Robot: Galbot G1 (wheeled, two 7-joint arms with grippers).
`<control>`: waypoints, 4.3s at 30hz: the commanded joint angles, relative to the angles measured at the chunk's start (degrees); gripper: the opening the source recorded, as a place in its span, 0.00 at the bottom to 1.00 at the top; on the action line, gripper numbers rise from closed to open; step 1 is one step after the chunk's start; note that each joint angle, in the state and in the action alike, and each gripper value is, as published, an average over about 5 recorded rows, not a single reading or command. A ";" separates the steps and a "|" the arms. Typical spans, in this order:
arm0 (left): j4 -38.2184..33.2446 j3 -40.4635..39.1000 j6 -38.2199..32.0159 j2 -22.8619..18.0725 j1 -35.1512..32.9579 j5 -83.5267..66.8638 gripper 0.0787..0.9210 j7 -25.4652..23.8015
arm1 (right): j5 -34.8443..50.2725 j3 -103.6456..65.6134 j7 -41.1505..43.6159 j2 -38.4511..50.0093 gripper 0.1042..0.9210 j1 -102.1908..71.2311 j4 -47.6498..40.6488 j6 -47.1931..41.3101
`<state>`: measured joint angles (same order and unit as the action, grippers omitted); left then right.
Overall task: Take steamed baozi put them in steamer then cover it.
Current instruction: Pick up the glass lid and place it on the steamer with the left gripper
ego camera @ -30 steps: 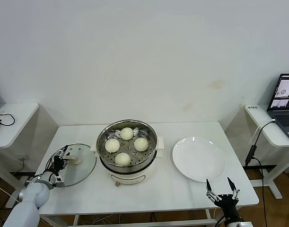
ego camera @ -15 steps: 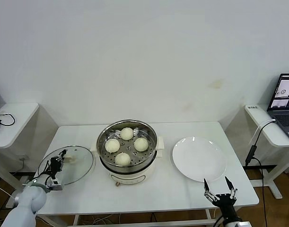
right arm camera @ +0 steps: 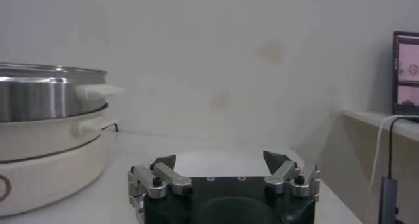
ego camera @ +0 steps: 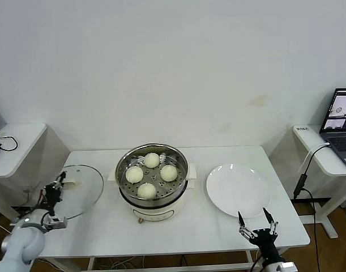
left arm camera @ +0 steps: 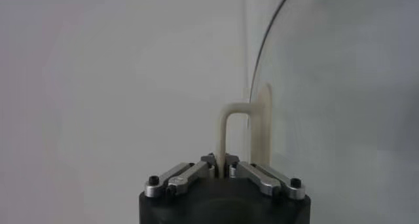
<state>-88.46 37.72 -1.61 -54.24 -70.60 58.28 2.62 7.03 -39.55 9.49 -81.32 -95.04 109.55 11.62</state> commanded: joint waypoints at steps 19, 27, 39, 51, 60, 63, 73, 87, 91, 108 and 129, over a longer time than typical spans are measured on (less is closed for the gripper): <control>-30.58 -15.46 23.18 6.45 5.40 -12.03 0.08 -10.29 | -7.30 3.06 -1.29 -0.43 0.88 3.34 -2.74 0.56; -28.16 -28.04 27.62 -1.71 14.10 -1.44 0.08 -15.91 | -11.95 4.51 -2.54 -4.03 0.88 4.94 -5.86 0.49; -22.37 -32.09 28.80 -14.10 17.33 13.42 0.08 -22.12 | -13.74 6.09 -3.05 -5.60 0.88 6.08 -7.56 0.50; -18.26 -34.18 28.69 -20.21 19.29 17.90 0.08 -23.88 | -14.33 7.42 -3.46 -6.64 0.88 6.67 -8.08 0.61; -15.69 -34.56 28.09 -21.98 19.40 19.16 0.08 -23.61 | -13.99 6.65 -3.34 -6.04 0.88 6.29 -8.04 0.83; -15.21 -34.36 27.82 -22.29 19.18 19.57 0.08 -23.63 | -13.84 6.68 -3.31 -5.92 0.88 6.26 -8.05 0.83; -13.39 -33.16 26.87 -22.93 19.52 20.17 0.08 -22.91 | -13.61 6.89 -3.17 -5.72 0.88 5.93 -7.99 0.91; -14.69 -32.20 26.43 -22.73 17.52 20.41 0.08 -22.62 | -13.53 7.51 -3.03 -5.61 0.88 5.77 -7.81 0.93; -14.76 -32.20 26.41 -22.83 17.42 20.36 0.08 -22.51 | -13.57 7.70 -3.03 -5.67 0.88 5.68 -7.77 0.95; -15.92 -31.63 24.95 -23.31 16.28 21.88 0.22 -20.88 | -13.63 8.04 -2.93 -5.55 0.88 5.50 -7.60 1.04; -39.96 -27.05 20.36 -16.61 -4.24 12.43 0.88 -15.24 | -13.33 8.05 -2.84 -4.48 0.88 3.87 -6.32 1.31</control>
<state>-114.16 7.88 21.54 -73.41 -62.24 77.25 -16.45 -6.52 -31.59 6.65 -86.15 -90.67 102.85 12.81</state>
